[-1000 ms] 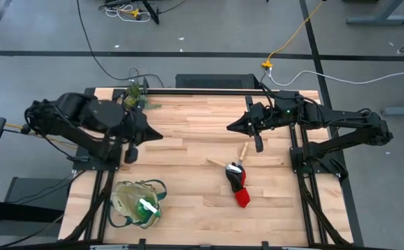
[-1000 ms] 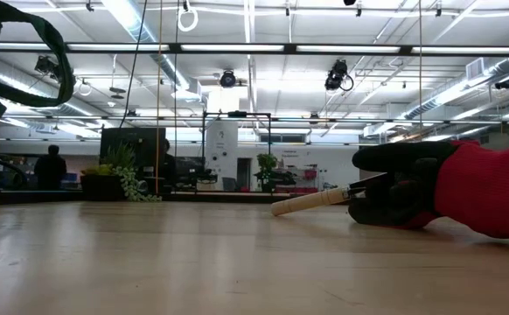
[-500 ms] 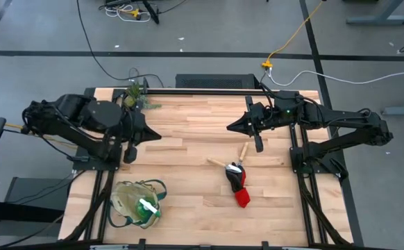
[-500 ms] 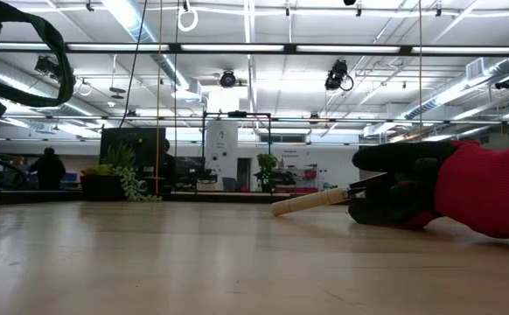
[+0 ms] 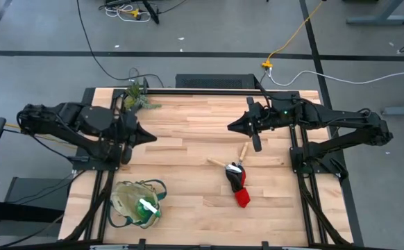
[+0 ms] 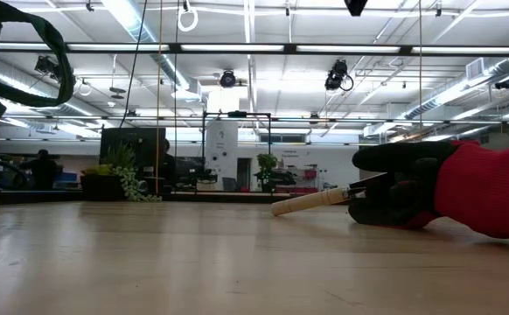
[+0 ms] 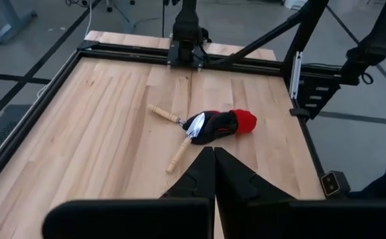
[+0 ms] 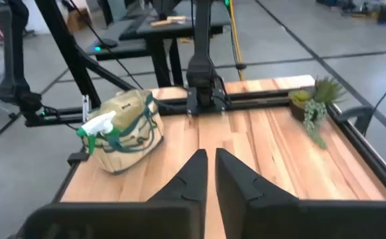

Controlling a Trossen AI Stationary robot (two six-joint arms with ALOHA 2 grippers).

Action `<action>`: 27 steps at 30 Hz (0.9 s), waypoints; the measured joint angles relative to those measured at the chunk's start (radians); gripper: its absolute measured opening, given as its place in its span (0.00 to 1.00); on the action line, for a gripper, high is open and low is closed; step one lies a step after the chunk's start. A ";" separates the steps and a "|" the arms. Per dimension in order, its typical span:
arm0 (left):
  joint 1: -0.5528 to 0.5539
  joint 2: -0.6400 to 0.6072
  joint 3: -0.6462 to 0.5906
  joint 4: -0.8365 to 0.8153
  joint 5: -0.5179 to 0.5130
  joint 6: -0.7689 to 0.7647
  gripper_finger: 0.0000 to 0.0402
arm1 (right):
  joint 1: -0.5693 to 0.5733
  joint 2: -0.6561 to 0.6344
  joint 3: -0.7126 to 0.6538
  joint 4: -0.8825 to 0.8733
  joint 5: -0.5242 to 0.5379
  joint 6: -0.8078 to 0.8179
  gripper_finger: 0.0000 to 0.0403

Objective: Pick & Place Garden tools in Gardening bag
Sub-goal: Put the brown trowel into the white gardening bag

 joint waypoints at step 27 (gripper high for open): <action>0.000 -0.027 -0.054 0.012 0.008 -0.010 0.02 | 0.001 0.000 0.002 -0.001 0.095 0.109 0.61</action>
